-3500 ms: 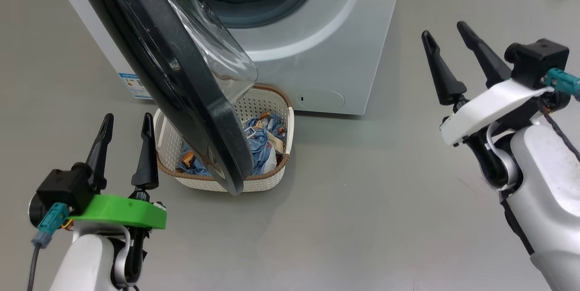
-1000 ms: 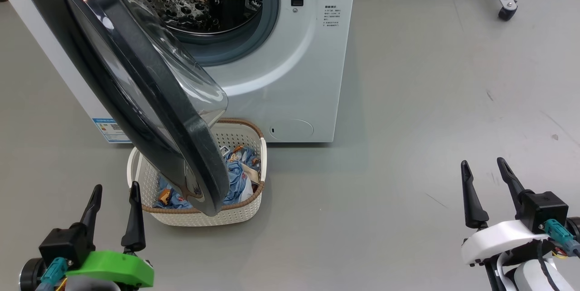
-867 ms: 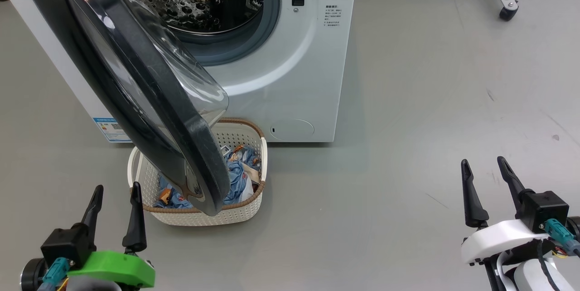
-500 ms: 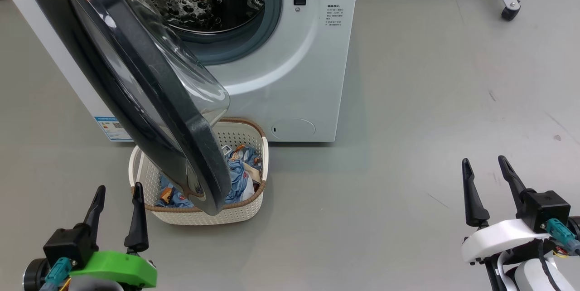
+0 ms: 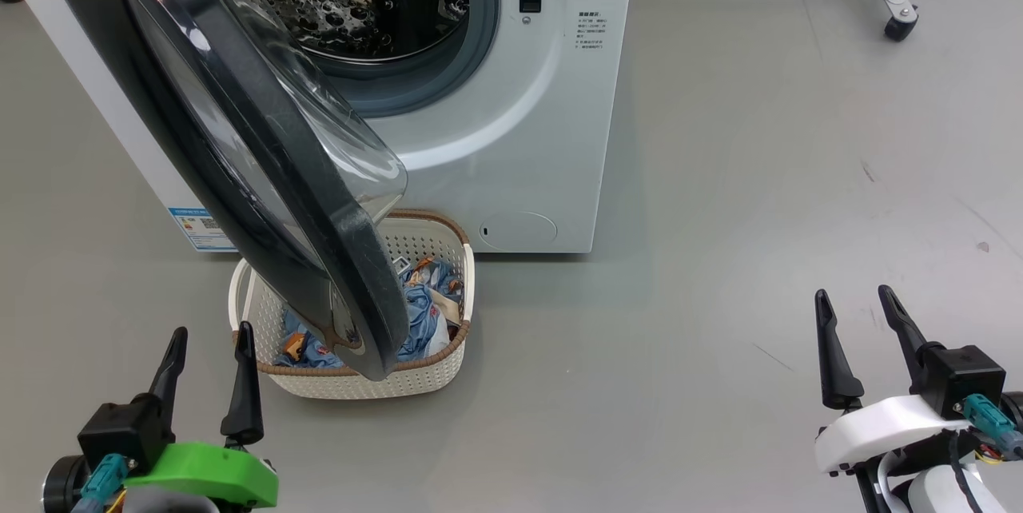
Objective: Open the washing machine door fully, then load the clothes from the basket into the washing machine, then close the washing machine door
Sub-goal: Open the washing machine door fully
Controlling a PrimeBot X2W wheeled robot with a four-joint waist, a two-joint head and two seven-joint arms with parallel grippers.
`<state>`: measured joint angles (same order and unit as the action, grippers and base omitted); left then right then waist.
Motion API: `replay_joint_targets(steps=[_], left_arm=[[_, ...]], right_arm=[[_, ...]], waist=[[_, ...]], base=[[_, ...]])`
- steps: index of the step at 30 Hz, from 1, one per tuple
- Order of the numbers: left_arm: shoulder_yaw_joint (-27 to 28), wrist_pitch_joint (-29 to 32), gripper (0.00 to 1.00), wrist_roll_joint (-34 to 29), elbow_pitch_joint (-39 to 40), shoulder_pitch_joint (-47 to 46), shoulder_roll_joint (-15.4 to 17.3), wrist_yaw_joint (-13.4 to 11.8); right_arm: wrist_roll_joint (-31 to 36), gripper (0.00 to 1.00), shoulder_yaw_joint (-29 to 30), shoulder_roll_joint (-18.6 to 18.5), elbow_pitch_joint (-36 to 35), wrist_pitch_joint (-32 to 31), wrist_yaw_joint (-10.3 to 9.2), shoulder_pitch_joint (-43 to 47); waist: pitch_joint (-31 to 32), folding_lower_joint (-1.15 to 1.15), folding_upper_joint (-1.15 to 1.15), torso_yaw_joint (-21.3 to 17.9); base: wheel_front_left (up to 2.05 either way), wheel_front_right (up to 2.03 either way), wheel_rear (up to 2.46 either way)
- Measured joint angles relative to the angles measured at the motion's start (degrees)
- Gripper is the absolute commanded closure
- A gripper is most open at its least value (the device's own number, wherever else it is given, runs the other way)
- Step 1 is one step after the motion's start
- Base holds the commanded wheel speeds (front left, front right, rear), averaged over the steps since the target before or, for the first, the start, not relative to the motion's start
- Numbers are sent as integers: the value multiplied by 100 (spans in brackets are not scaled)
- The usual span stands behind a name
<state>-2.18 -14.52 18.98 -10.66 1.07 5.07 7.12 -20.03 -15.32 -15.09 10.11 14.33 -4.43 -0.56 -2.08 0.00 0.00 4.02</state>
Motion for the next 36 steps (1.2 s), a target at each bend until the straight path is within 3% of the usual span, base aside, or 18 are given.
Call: replay_joint_targets(steps=[17, 18, 19, 20, 21, 29, 36], left_arm=[[-20, 0, 0, -24, -18, 0, -3, 0], [-25, 0, 10, -24, -25, 0, -3, 0], [-33, 0, 52, -24, -33, 0, -3, 0], [-38, 0, 83, -24, -37, 0, -4, 0], [-54, 0, 100, -16, -41, 0, -5, 0], [68, 0, 100, -11, 320, -88, -27, 0], [237, -2, 100, 77, 1530, -743, -73, 0]], right_arm=[[74, 0, 119, 58, 24, 0, 85, 8], [103, 0, 123, 60, 25, 0, 85, 10], [103, 0, 126, 65, 27, 0, 85, 13], [103, 0, 130, 70, 30, 0, 85, 18], [103, 0, 134, 75, 35, 0, 86, 23], [107, 0, 174, 89, 64, 0, 104, 91], [153, 0, 246, 118, 66, 0, 137, 103]], waist=[[31, 0, 0, 22], [32, 0, 0, 23], [32, 0, 0, 23], [32, 0, 0, 23], [32, 0, 0, 23], [23, 0, 0, 28], [36, 0, 0, 58]], base=[[0, 0, 0], [0, 0, 0], [0, 0, 0], [0, 0, 0], [0, 0, 0], [0, 0, 0], [0, 0, 0]])
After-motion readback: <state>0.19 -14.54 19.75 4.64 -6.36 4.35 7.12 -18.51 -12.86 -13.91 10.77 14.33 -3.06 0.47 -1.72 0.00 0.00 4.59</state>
